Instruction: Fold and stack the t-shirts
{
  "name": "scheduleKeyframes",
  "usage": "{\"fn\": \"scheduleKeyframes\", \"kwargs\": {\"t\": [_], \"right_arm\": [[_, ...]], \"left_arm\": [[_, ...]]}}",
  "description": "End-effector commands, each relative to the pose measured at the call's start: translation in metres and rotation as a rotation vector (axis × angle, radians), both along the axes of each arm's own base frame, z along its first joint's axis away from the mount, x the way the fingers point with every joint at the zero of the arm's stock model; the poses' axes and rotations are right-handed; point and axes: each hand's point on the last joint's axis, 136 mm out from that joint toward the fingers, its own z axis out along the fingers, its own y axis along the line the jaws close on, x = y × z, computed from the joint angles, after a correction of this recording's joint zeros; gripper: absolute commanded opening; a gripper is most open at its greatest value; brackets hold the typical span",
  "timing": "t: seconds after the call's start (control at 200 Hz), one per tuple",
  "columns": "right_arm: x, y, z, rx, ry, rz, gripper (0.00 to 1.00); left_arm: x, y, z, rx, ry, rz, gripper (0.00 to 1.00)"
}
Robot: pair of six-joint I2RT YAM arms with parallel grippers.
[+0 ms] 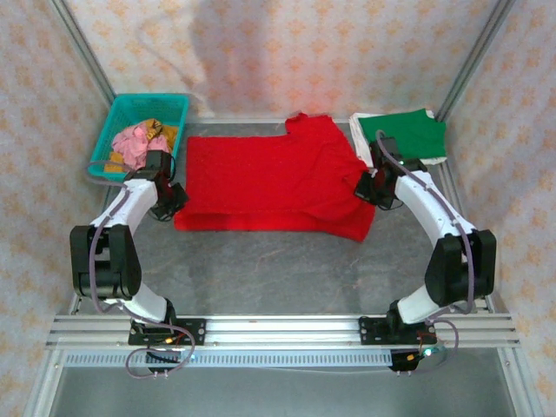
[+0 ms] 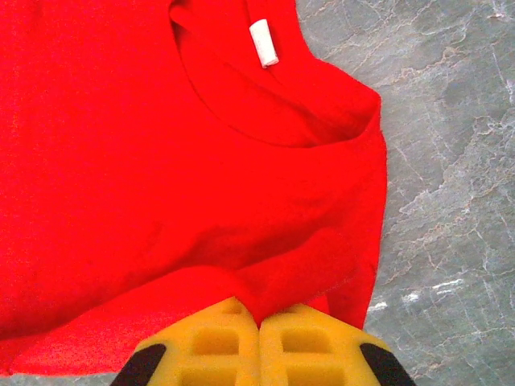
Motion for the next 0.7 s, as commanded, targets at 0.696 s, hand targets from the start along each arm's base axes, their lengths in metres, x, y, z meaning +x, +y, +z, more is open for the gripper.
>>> {"fn": "scheduleKeyframes", "kwargs": {"t": [0.696], "right_arm": [[0.039,-0.010,0.009,-0.036,-0.042,-0.031,0.01]], "left_arm": [[0.055,0.003,-0.002,0.102,0.046,-0.092,0.15]]}}
